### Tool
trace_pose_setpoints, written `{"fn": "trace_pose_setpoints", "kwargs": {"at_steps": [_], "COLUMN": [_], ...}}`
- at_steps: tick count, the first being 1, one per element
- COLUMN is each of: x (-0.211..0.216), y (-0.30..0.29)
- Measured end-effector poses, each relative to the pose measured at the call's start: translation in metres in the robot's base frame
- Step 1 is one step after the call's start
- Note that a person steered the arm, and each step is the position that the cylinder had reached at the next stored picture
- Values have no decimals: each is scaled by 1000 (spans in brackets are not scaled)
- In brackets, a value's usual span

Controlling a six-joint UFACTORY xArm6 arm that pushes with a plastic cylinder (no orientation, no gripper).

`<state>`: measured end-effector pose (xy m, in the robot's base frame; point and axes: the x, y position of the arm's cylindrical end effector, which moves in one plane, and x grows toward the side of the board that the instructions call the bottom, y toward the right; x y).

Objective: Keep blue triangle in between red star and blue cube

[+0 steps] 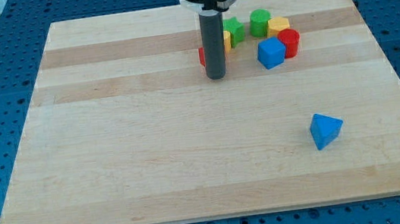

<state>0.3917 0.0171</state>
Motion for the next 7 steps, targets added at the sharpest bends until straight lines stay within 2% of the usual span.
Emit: {"fn": "trace_pose_setpoints", "kwargs": {"at_steps": [1,2,3,4,5,7], "x": [38,97,152,189,196,143], "y": [-1,2,25,61,116,135]}}
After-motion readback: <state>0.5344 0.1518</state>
